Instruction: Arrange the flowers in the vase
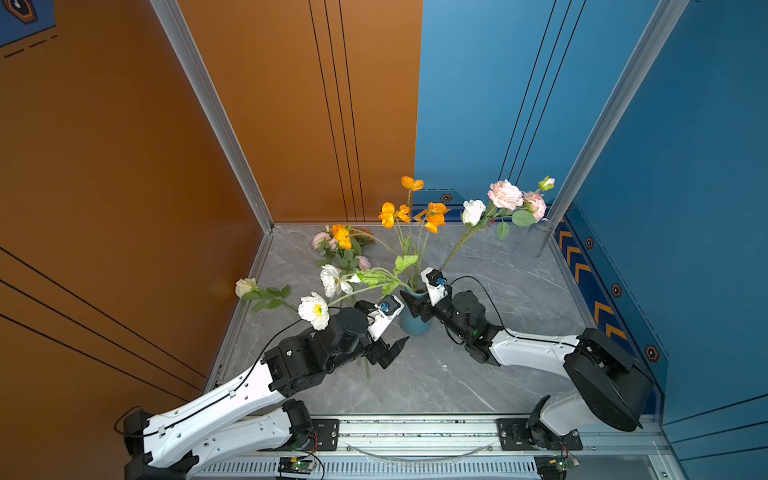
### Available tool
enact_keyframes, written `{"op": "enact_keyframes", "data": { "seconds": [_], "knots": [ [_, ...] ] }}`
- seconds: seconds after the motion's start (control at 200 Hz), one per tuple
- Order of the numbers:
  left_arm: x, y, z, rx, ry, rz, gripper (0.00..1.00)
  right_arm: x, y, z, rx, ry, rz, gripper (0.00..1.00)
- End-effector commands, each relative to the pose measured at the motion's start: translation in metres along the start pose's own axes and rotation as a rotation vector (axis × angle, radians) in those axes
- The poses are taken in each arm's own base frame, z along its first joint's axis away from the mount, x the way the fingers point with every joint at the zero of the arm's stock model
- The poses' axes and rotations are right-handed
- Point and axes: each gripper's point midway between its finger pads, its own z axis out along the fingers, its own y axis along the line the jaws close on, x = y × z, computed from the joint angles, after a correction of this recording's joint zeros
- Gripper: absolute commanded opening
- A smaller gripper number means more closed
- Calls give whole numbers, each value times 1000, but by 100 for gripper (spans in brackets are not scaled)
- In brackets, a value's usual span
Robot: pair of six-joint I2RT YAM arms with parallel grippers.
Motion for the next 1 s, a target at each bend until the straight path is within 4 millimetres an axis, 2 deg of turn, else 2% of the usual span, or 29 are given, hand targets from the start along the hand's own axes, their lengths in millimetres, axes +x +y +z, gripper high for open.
{"op": "enact_keyframes", "data": {
  "seconds": [0.0, 0.105, 0.165, 0.175, 0.21, 0.37, 0.591, 0.901, 0.991],
  "knots": [
    [-10, 0, 2, 11, -43, 3, 98, -53, -15, 2, 43, -147, -4, 43],
    [-13, 1, 3, 4, -53, 12, 98, -73, -25, 5, 60, -183, -25, 34],
    [-17, 4, 4, -3, -68, 14, 98, -84, -32, 8, 72, -205, -20, 34],
    [-18, 3, 4, -1, -71, 16, 98, -87, -42, 8, 92, -210, -18, 34],
    [-22, 4, 5, 0, -83, 16, 98, -94, -51, 9, 105, -224, -18, 34],
    [-36, 7, 12, 6, -118, 31, 98, -121, -76, 20, 135, -271, -34, 35],
    [-41, 22, 26, -5, -101, 37, 98, -149, -108, 50, 159, -330, -73, 36],
    [-40, 47, 33, -63, -75, 5, 98, -171, -174, 96, 218, -386, -99, 36],
    [-41, 55, 36, -75, -61, -6, 98, -167, -194, 107, 232, -384, -98, 36]
  ]
}}
